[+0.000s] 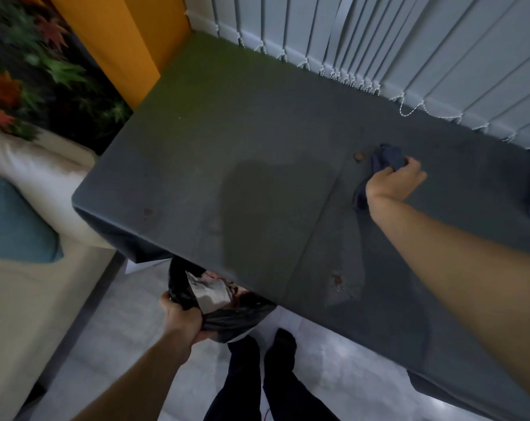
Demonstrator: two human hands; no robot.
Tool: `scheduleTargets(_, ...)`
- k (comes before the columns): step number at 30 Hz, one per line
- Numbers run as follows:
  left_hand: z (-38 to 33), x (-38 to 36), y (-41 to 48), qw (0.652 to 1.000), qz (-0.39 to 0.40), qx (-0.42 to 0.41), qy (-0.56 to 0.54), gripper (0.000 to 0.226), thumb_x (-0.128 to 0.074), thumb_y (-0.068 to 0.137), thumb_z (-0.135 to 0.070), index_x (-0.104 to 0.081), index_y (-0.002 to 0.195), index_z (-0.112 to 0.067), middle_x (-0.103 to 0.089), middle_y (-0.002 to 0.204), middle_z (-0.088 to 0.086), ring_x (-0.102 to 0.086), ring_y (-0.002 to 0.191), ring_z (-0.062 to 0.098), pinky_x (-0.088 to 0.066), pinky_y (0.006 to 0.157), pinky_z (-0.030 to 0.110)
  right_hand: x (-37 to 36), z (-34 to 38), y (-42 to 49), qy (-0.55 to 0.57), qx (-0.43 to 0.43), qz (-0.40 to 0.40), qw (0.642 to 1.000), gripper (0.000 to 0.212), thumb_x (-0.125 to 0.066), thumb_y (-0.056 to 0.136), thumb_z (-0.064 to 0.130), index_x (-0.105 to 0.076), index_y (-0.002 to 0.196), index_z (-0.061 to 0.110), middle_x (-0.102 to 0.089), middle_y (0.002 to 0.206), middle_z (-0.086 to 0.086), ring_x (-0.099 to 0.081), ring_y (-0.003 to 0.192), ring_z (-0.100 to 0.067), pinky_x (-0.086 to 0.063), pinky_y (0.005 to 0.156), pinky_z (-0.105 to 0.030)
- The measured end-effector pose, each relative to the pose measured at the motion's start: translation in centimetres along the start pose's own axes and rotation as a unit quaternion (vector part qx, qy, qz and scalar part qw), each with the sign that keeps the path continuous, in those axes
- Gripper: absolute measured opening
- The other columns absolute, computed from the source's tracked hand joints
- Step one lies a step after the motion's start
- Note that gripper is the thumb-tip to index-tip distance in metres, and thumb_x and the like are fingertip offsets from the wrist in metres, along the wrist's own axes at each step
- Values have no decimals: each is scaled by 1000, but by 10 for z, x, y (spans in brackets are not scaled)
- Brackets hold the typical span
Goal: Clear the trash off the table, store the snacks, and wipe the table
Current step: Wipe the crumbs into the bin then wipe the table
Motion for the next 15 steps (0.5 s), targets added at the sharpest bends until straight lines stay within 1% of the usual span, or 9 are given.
scheduleTargets(2,0,1,3,1000,2,4,2,61,-37,91,16,-23,119,-36,-42,130,13,-63,100,47,-60,58,58,-14,9,8,-27,22,38,999,38,-47,90,0,-53,127,-3,-46,132,-23,-51,121,-31,-32,103,-23)
scheduleTargets(4,0,0,5,1000,4,3,2,62,-36,90,16,-23,119,-37,-42,130,13,-63,98,48,-60,59,58,-33,17,11,-66,62,90,992,39,-48,90,5,-58,127,1,-54,130,-20,-53,122,-31,-35,104,-28)
scheduleTargets(7,0,0,8,1000,3,3,-1,65,-36,90,17,-25,129,-34,-42,130,12,-62,97,49,-59,59,59,-55,27,2,-96,112,147,978,41,-49,90,8,-61,129,9,-59,130,-15,-54,122,-31,-35,103,-29)
scheduleTargets(9,0,0,9,1000,0,5,-4,67,-36,90,18,-24,134,-31,-41,131,10,-62,98,49,-60,57,58,-62,36,-11,-96,162,179,966,39,-50,89,8,-65,124,12,-64,125,-14,-57,117,-30,-38,99,-28)
scheduleTargets(12,-2,1,7,1000,-2,3,-9,67,-36,90,18,-25,133,-31,-40,130,8,-60,102,49,-60,51,52,-70,49,-40,-62,234,258,935,34,-52,85,8,-71,113,15,-72,112,-5,-63,107,-22,-44,92,-26)
scheduleTargets(13,-3,1,5,1000,0,2,-11,66,-36,90,19,-25,131,-32,-40,130,8,-60,102,49,-60,50,51,-71,52,-48,-50,254,268,928,33,-51,84,8,-71,110,15,-72,109,-3,-64,105,-20,-45,91,-25)
scheduleTargets(14,-4,1,5,1000,4,0,-13,65,-36,90,19,-25,128,-33,-40,129,7,-60,103,49,-60,51,51,-71,54,-53,-37,264,257,929,33,-51,84,9,-71,110,15,-72,109,-2,-63,104,-20,-45,90,-24)
scheduleTargets(15,-5,1,4,1000,7,-3,-15,64,-37,90,18,-25,125,-34,-41,129,8,-60,104,48,-60,52,52,-70,54,-53,-26,258,233,937,34,-50,84,10,-70,112,14,-71,110,-4,-63,105,-22,-45,91,-25)
Point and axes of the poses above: each hand's wrist, its own y-axis towards the middle knuckle, its own x-axis out of the back of the hand, z = x × y, the point moved 7 cm from there along y, towards the middle knuckle
